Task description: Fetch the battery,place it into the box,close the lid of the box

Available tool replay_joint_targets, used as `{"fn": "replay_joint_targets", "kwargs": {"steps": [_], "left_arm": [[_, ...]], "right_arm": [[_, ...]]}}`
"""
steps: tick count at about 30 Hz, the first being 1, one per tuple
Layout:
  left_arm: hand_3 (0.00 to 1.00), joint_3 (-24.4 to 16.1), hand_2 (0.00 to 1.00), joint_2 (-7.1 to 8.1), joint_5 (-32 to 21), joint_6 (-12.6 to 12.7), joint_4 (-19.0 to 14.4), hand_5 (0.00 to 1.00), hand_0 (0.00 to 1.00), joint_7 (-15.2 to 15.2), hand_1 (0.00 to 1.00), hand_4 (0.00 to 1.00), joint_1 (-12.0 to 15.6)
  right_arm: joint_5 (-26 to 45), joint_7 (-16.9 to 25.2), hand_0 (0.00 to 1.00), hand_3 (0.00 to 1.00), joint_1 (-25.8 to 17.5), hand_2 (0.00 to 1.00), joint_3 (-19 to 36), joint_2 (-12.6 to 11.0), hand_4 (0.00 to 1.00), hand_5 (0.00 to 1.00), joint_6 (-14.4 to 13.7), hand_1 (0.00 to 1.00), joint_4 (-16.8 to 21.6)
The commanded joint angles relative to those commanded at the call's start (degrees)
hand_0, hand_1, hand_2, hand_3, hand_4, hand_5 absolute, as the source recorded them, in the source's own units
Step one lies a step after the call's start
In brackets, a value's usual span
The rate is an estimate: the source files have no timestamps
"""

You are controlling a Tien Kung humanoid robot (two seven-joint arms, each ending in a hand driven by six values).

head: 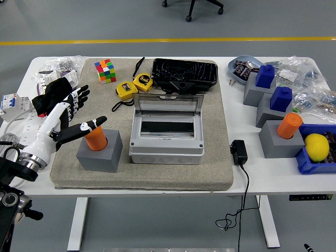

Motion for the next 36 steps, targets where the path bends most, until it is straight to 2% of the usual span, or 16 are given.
{"fn": "replay_joint_targets", "kwargs": {"steps": [6, 7, 12, 13, 18, 19, 24, 25, 27, 33, 36], "left_arm": [[0.998, 0.86, 0.998, -0.14, 0.45, -0.38, 0.40, 0.397, 0.998, -0.20, 0.998, 0.998, 0.44], [0.998, 1.06, 0.998, -0.13, 0.27, -0.45, 0.50, 0.342, 0.998, -0.30, 0.998, 0.998, 0.49], [0.998, 1.56, 0.998, -0.24, 1.87, -0.02, 1.60, 0.342, 0.998, -0.53, 0.998, 0.998, 0.37], [0.998, 1.73, 0.998, -0.22, 2.30, 0.14, 1.68, 0.139, 0.998, -0.44, 0.998, 0.998, 0.43], [0.998, 2.25, 0.998, -0.41, 4.59, 2.24, 2.82, 0.139, 0.998, -0.78, 0.998, 0.998, 0.51], [0.998, 2.30, 0.998, -0.51, 4.91, 2.70, 3.07, 0.054, 0.998, -0.94, 0.998, 0.998, 0.51], [0.998, 2.98, 0.998, -0.59, 5.00, 4.17, 3.39, 0.054, 0.998, -1.67, 0.998, 0.998, 0.63], [0.998, 3.22, 0.998, -0.61, 4.86, 4.61, 3.38, 0.014, 0.998, -1.88, 0.998, 0.998, 0.67], [0.998, 3.63, 0.998, -0.66, 4.36, 5.56, 3.35, 0.014, 0.998, -2.33, 0.998, 0.998, 0.71], [0.998, 4.69, 0.998, -0.94, -2.36, 9.36, 4.59, 0.002, 0.998, -5.10, 0.998, 0.998, 0.75], [0.998, 5.18, 0.998, -1.14, -5.62, 10.30, 5.30, 0.002, 0.998, -6.18, 0.998, 0.998, 0.87]], "right_arm": [[-0.10, -0.03, 0.768, 0.768, 0.06, 0.739, -0.02, -0.02, 0.998, 0.998, 0.04, 0.733, 0.06], [-0.11, -0.04, 0.769, 0.768, 0.06, 0.740, -0.01, -0.01, 0.998, 0.998, 0.04, 0.730, 0.07], [-0.07, -0.01, 0.769, 0.768, 0.02, 0.740, -0.12, 0.02, 0.998, 0.998, 0.10, 0.730, 0.11], [-0.02, 0.00, 0.768, 0.769, 0.02, 0.738, -0.17, 0.01, 0.998, 0.998, 0.10, 0.729, 0.10], [0.20, 0.09, 0.768, 0.769, -0.07, 0.738, -0.37, -0.03, 0.998, 0.998, 0.09, 0.729, 0.07], [0.29, 0.10, 0.768, 0.768, -0.11, 0.736, -0.47, -0.02, 0.998, 0.998, 0.07, 0.726, 0.03], [0.45, 0.14, 0.768, 0.768, -0.18, 0.736, -0.57, -0.02, 0.998, 0.998, 0.01, 0.726, 0.00], [0.44, 0.15, 0.768, 0.767, -0.16, 0.735, -0.52, -0.02, 0.998, 0.998, 0.01, 0.726, 0.01], [0.38, 0.16, 0.768, 0.767, -0.09, 0.735, -0.42, -0.01, 0.998, 0.998, 0.03, 0.726, 0.03], [0.30, 0.13, 0.768, 0.766, 0.10, 0.735, -0.27, 0.05, 0.998, 0.998, 0.04, 0.724, 0.09], [0.35, 0.15, 0.768, 0.766, 0.06, 0.735, -0.26, 0.07, 0.998, 0.998, 0.03, 0.724, 0.06]]}}
